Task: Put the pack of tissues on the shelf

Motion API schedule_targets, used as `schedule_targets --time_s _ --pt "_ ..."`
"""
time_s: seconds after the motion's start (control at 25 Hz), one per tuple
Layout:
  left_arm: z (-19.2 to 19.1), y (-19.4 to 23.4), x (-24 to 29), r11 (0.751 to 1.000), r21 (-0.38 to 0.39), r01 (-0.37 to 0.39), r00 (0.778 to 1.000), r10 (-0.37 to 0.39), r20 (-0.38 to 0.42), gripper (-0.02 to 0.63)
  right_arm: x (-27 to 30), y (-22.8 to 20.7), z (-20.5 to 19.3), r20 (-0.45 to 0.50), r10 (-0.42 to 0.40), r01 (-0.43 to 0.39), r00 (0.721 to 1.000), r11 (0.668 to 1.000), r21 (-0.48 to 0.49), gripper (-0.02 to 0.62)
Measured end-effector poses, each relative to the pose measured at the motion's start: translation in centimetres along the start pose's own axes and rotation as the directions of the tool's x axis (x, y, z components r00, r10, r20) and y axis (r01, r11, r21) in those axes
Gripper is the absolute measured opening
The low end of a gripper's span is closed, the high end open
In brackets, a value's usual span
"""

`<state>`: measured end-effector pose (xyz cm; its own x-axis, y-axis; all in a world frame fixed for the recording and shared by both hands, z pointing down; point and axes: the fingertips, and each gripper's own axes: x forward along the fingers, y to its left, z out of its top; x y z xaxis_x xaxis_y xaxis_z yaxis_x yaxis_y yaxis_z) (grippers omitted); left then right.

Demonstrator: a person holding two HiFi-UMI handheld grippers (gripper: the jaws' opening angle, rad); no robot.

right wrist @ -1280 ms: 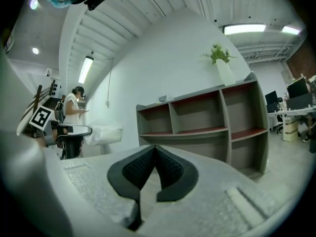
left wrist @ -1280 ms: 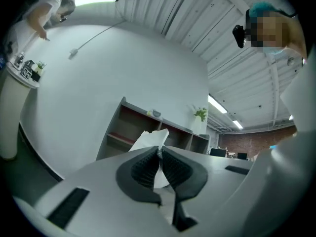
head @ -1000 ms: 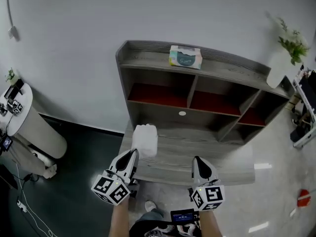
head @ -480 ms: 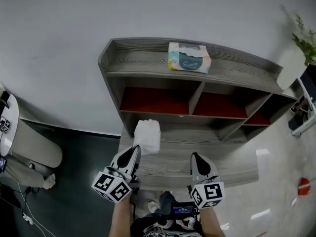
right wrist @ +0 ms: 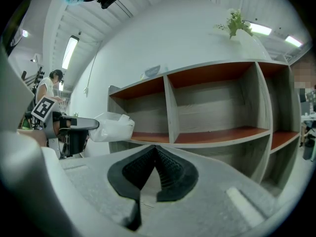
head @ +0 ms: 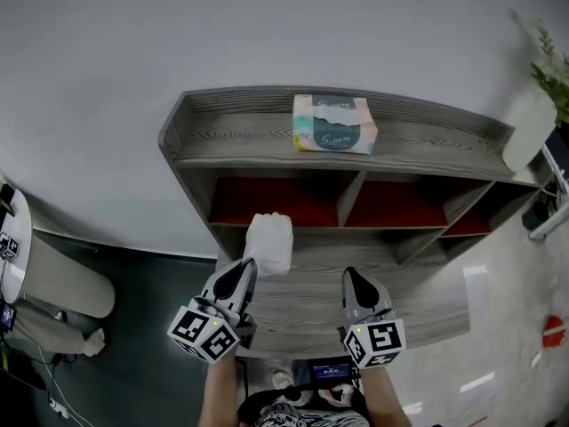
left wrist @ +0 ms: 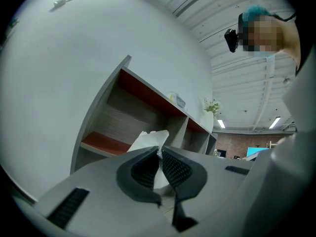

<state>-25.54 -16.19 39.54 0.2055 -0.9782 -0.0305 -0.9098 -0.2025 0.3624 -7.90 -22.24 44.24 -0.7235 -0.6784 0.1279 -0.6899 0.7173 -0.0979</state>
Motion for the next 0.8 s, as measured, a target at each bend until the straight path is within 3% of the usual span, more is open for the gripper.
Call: schedule_targets --time_s 0.8 --pt "-0.1 1.5 2.9 1.000 -0.001 0.018 1.000 -0.018 -0.026 0.011 2.9 -1.0 0.1 0.006 0.001 -0.001 1.000 1.000 0.018 0.005"
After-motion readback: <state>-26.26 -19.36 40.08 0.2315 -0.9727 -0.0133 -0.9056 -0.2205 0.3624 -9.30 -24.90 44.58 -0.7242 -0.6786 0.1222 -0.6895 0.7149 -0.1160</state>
